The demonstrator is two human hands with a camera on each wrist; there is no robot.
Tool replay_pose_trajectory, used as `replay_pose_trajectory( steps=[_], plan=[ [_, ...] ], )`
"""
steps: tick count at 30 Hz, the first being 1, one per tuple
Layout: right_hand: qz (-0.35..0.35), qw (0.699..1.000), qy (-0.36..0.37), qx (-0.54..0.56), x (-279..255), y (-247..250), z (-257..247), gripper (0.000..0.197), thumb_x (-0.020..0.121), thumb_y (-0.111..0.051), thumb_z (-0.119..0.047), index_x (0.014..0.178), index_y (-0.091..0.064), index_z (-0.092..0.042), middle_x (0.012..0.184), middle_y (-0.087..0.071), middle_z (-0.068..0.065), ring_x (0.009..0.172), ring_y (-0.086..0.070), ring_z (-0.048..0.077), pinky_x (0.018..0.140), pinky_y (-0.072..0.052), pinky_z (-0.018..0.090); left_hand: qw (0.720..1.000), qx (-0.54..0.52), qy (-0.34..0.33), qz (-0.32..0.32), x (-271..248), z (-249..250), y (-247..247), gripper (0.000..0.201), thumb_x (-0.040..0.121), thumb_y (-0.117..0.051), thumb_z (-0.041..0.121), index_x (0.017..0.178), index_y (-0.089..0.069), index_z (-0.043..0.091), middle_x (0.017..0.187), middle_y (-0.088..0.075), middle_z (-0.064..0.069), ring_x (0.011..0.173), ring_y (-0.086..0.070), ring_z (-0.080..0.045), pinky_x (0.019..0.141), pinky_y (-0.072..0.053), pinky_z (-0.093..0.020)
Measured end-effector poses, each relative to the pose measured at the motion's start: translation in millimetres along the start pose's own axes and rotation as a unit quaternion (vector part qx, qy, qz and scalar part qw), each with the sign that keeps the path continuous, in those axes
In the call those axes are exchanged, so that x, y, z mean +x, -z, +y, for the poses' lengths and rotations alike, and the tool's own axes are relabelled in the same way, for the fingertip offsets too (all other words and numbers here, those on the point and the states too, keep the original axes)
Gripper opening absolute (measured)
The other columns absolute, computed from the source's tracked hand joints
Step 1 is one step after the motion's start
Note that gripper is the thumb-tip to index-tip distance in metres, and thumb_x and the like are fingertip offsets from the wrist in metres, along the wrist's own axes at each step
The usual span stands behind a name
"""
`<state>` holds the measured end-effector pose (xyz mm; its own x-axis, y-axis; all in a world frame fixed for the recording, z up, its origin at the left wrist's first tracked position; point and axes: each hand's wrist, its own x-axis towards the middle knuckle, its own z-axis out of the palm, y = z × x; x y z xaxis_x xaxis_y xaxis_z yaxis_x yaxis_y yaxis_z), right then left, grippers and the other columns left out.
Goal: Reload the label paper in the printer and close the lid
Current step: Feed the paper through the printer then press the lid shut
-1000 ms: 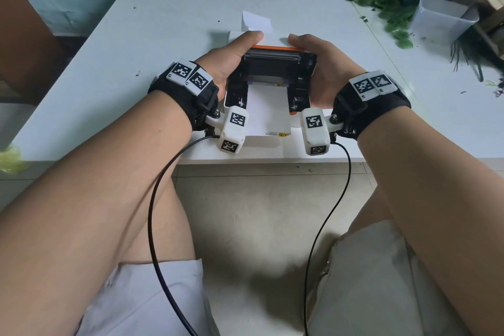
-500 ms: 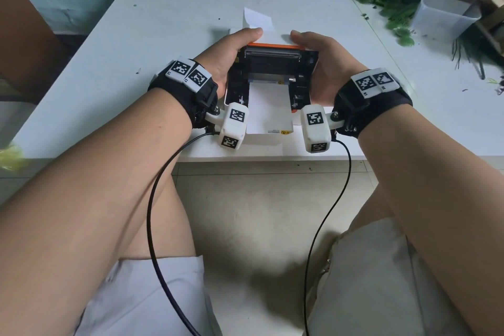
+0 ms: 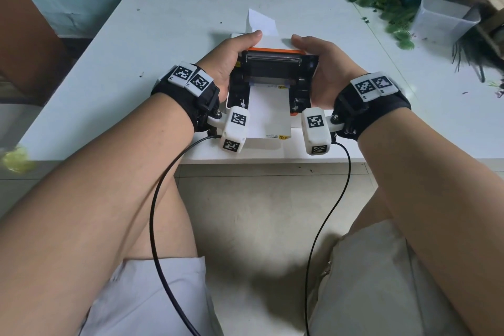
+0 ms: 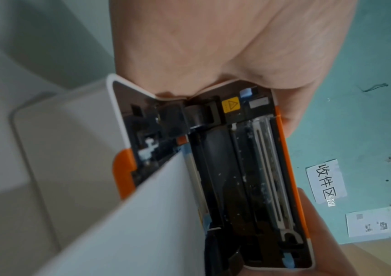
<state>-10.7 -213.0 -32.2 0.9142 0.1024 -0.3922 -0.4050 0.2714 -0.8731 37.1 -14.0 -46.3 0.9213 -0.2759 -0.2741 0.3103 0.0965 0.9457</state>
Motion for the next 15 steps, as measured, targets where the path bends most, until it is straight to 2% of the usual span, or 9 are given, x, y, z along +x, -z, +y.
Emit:
replay_pose_trajectory(
  steps=[2, 4, 6, 8, 9, 10, 12, 14, 15],
  plan=[
    [-0.001, 1.000, 0.000, 0.000, 1, 0, 0, 0.017, 0.102, -0.069, -0.038, 0.106, -0.074, -0.023, 0.125, -0.082, 0.012, 0.121, -0.076, 0.037, 0.093, -0.065, 0.055, 1.000, -0.002, -0.004, 0.000, 2, 0, 0, 0.022, 0.099, -0.070, 0.041, 0.104, -0.078, 0.021, 0.095, -0.081, -0.003, 0.091, -0.078, -0.025, 0.087, -0.063, -0.039],
    [-0.006, 1.000, -0.001, 0.003, 2, 1, 1, 0.016, 0.102, -0.069, -0.038, 0.106, -0.074, -0.022, 0.134, -0.078, 0.013, 0.123, -0.075, 0.038, 0.096, -0.063, 0.057, 1.000, -0.010, -0.006, -0.002, 3, -1, 1, 0.025, 0.099, -0.069, 0.042, 0.104, -0.079, 0.020, 0.100, -0.080, -0.006, 0.096, -0.076, -0.028, 0.098, -0.059, -0.046],
    [-0.013, 1.000, -0.004, 0.010, 3, 2, 0, 0.016, 0.101, -0.070, -0.036, 0.105, -0.075, -0.022, 0.138, -0.075, 0.015, 0.124, -0.075, 0.039, 0.099, -0.061, 0.058, 0.999, -0.034, -0.003, -0.004, 5, -2, 4, 0.030, 0.099, -0.066, 0.044, 0.096, -0.082, 0.019, 0.103, -0.079, -0.009, 0.101, -0.075, -0.031, 0.104, -0.054, -0.047],
    [-0.016, 1.000, -0.007, 0.012, 4, 3, 0, 0.014, 0.101, -0.072, -0.035, 0.104, -0.077, -0.022, 0.140, -0.074, 0.015, 0.124, -0.075, 0.040, 0.103, -0.059, 0.061, 0.998, -0.055, 0.012, -0.006, 4, -1, 7, 0.030, 0.098, -0.065, 0.043, 0.097, -0.083, 0.018, 0.114, -0.077, -0.013, 0.115, -0.073, -0.037, 0.114, -0.047, -0.053],
    [-0.013, 1.000, -0.007, 0.013, 5, 4, 0, 0.014, 0.101, -0.073, -0.034, 0.104, -0.078, -0.022, 0.141, -0.074, 0.015, 0.125, -0.075, 0.040, 0.104, -0.057, 0.062, 0.998, -0.060, 0.018, -0.010, 3, -1, 9, 0.028, 0.098, -0.066, 0.040, 0.099, -0.082, 0.017, 0.120, -0.076, -0.016, 0.123, -0.071, -0.039, 0.115, -0.046, -0.056],
    [-0.010, 1.000, -0.005, 0.014, 5, 5, 0, 0.013, 0.100, -0.073, -0.033, 0.104, -0.078, -0.021, 0.142, -0.073, 0.016, 0.125, -0.075, 0.040, 0.105, -0.057, 0.062, 0.998, -0.062, 0.022, -0.012, 2, 0, 10, 0.027, 0.098, -0.066, 0.038, 0.100, -0.082, 0.016, 0.122, -0.077, -0.016, 0.125, -0.070, -0.040, 0.114, -0.047, -0.057],
    [-0.008, 1.000, 0.001, 0.015, 5, 6, 1, 0.013, 0.100, -0.074, -0.031, 0.103, -0.079, -0.020, 0.141, -0.074, 0.015, 0.127, -0.073, 0.040, 0.105, -0.057, 0.062, 0.998, -0.060, 0.023, -0.025, 1, 1, 13, 0.029, 0.100, -0.065, 0.032, 0.088, -0.085, 0.015, 0.108, -0.080, -0.012, 0.108, -0.077, -0.036, 0.107, -0.055, -0.050],
    [-0.013, 1.000, 0.008, 0.019, 5, 8, 3, 0.012, 0.101, -0.073, -0.028, 0.101, -0.080, -0.018, 0.128, -0.079, 0.015, 0.128, -0.072, 0.042, 0.107, -0.055, 0.064, 0.997, -0.061, 0.018, -0.046, 0, 2, 16, 0.033, 0.102, -0.064, 0.027, 0.079, -0.086, 0.016, 0.096, -0.080, -0.009, 0.093, -0.078, -0.030, 0.094, -0.061, -0.045],
    [-0.017, 1.000, 0.011, 0.021, 5, 10, 4, 0.011, 0.100, -0.073, -0.026, 0.101, -0.080, -0.017, 0.120, -0.079, 0.015, 0.129, -0.071, 0.043, 0.108, -0.054, 0.064, 0.997, -0.060, 0.014, -0.055, -2, 1, 17, 0.028, 0.102, -0.065, 0.025, 0.084, -0.085, 0.017, 0.100, -0.079, -0.009, 0.095, -0.077, -0.030, 0.095, -0.062, -0.046]
  ],
)
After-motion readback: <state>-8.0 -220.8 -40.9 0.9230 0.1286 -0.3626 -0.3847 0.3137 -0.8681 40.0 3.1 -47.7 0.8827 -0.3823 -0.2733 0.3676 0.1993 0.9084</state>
